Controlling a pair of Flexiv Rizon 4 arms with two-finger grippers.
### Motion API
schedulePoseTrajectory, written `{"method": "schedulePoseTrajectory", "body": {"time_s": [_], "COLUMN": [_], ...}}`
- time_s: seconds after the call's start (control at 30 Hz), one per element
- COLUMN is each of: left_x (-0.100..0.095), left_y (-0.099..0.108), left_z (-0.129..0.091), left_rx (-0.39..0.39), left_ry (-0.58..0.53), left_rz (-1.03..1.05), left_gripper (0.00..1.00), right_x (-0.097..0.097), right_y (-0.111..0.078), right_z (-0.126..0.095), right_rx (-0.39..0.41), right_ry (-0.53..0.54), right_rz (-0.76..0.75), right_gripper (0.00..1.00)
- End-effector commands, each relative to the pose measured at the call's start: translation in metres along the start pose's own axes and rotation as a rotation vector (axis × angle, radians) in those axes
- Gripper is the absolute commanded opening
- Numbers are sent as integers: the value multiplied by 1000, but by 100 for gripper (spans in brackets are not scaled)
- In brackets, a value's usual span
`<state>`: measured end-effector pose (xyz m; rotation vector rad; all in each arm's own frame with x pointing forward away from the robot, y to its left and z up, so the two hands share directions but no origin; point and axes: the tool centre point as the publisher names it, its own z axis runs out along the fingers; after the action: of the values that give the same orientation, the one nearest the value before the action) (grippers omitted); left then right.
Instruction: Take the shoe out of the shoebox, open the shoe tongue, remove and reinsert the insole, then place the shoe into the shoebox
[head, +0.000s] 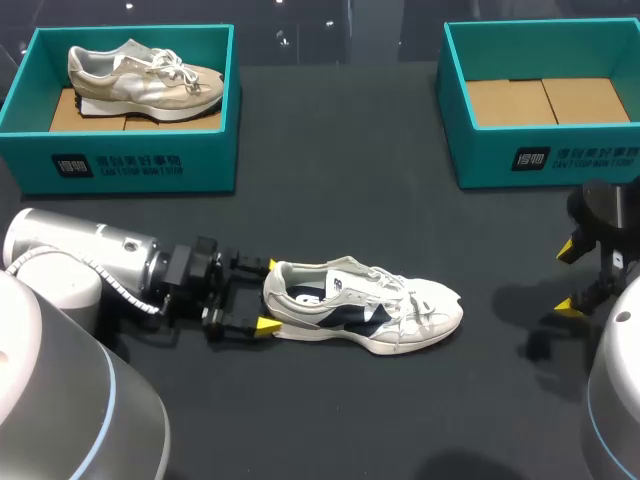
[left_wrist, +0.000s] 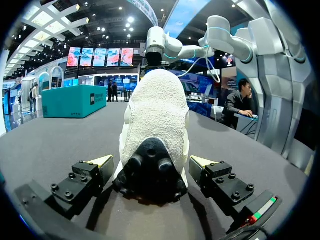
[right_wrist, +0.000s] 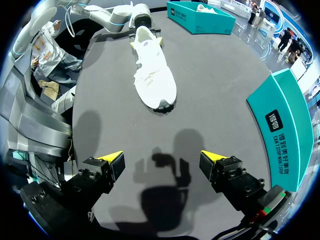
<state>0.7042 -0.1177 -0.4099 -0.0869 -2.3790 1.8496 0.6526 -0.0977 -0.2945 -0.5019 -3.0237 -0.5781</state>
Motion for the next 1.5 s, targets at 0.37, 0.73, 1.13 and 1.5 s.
{"method": "schedulePoseTrajectory", "body": {"time_s": [0.37,0.73,1.13,1.5], "left_x": [-2,1,0,1], "left_y": [-3,-3,3,0], "left_z": [20,34,44,46], "left_rx": [1,-3,2,5], "left_ry": [13,30,24,-19], "left_rz": [18,25,30,27], "left_gripper": [100,100,38,0], "right_x": [2,2,2,2], "right_y": [0,0,0,0], "right_z": [-1,-1,-1,-1], "right_rx": [1,1,1,1], "right_ry": [-3,-3,-3,-3], "right_rz": [1,1,1,1], "right_gripper": [100,100,100,100]}}
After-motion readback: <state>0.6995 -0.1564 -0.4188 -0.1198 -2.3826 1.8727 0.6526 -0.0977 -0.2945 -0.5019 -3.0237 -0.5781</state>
